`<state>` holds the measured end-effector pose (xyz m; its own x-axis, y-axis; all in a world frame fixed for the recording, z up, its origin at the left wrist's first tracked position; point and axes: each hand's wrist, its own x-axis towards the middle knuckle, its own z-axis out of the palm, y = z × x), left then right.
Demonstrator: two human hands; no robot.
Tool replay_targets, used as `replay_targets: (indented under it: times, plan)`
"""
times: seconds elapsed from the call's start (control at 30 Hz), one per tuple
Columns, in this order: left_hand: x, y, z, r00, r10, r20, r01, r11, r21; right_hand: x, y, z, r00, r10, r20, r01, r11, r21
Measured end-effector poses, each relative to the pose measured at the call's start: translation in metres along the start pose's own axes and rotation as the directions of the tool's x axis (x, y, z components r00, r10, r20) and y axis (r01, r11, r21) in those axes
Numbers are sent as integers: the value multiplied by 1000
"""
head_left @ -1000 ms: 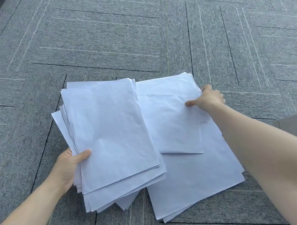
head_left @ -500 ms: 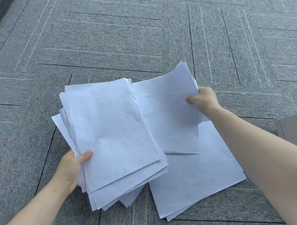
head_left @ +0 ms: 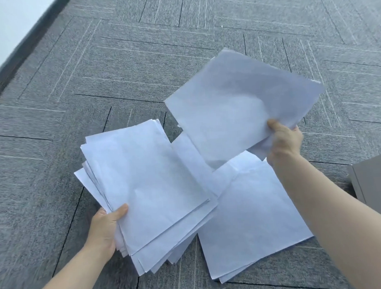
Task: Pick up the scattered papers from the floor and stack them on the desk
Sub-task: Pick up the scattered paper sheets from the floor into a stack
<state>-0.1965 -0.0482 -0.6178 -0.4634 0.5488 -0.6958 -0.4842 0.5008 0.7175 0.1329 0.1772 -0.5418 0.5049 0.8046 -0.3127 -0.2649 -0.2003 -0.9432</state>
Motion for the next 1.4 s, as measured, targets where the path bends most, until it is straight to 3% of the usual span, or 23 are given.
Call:
replay_targets:
  times: [0.23,0.5,0.63,0.73,0.93,1.07,1.33,1.4]
  plan:
    - [-7,-3,7,999,-18,45,16,999,48,-56,37,11,969,242,52,-246,965,90]
    - [-14,-4,16,993,-31,110,25,998,58,-126,105,0,891,453,27,-451,891,-54]
    - [-16,-3,18,996,-91,-14,91,995,37,-146,119,-7,880,473,45,-452,862,-231]
    - [-9,-2,17,987,-149,54,153,985,-83,-154,121,-14,845,527,93,-474,817,-329]
    - [-6,0,12,977,-186,100,173,976,129,-166,134,-18,708,690,149,-514,648,-563]
    - [-3,-4,11,978,-182,99,169,978,126,-174,129,-19,609,773,177,-525,560,-642]
    - [-1,-16,19,993,-113,43,106,983,150,-176,113,-19,372,898,235,-207,327,-922]
    - [0,-16,18,995,-90,31,84,983,161,-166,103,-18,415,890,189,-221,301,-928]
